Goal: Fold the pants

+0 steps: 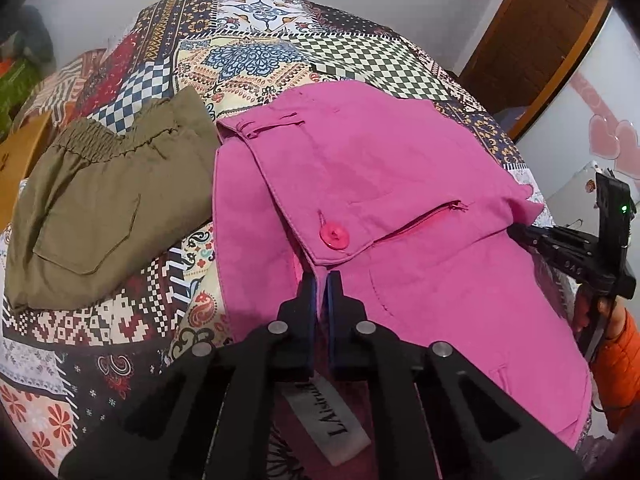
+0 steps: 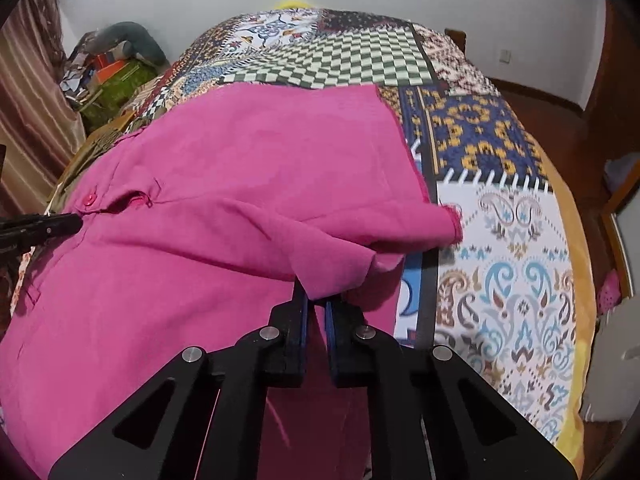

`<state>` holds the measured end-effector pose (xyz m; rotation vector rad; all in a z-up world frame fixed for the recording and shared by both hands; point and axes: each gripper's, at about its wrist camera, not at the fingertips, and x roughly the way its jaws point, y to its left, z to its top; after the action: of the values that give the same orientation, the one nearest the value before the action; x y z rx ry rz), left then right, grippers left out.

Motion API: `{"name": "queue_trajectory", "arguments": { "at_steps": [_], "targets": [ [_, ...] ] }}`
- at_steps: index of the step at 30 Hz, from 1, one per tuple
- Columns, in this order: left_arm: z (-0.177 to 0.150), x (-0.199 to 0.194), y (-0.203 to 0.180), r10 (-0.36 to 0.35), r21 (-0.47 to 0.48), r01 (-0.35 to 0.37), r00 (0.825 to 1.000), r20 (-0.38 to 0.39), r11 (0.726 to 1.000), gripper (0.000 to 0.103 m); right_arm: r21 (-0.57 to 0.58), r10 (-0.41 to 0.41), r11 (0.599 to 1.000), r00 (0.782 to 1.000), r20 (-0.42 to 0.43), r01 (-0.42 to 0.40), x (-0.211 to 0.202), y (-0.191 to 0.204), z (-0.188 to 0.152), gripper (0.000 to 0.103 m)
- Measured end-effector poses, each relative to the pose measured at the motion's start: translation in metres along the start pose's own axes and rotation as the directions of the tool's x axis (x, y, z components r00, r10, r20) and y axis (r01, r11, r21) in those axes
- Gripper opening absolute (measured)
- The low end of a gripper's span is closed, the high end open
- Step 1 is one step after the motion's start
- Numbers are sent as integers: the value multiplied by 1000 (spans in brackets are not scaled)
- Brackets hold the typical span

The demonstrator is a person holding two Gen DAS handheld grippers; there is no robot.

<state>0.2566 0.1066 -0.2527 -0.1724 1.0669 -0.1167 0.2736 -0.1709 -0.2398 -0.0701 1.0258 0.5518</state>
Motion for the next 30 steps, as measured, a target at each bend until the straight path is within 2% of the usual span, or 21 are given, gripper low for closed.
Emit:
{"name": "queue_trajectory", "arguments": {
  "at_steps": [9,11,14,16,17,19,21,25,30],
  "targets": [
    [-1,1,-2,37,22,-37,999,1,999,8,13,-8,1000,1000,-18,9,2,1,0,7],
    [-2,-6,-3,55,12,-55,998,5,998,13,4,-28,1000,999,-22,28,-1,3,-1,7],
    [-2,-20,-2,82,-2,-82,996,24,997,26,-7,-48,999,999,-18,48,-11,5,-1,14],
    [0,-30,-2,87,-15,-87,995,44,996,46,-7,-66,998,998,-10,66,-19,5,-1,22],
    [2,-36,-2,88,-24,-87,994,65,996,51,0,-70,998,998,4,70,-25,3,1,24],
    [7,-44,-4,89,-32,-86,991,100,996,59,15,-70,997,997,29,69,-35,0,4,36],
    [16,-49,-5,91,-33,-87,988,122,996,59,29,-67,997,995,73,65,-47,-4,9,41],
    [33,-40,-6,87,-36,-83,989,121,996,59,35,-78,997,990,120,74,-55,-11,24,42],
    [49,-12,-2,69,-41,-66,995,78,997,59,39,-87,996,990,108,84,-36,-18,42,42]
  ]
}}
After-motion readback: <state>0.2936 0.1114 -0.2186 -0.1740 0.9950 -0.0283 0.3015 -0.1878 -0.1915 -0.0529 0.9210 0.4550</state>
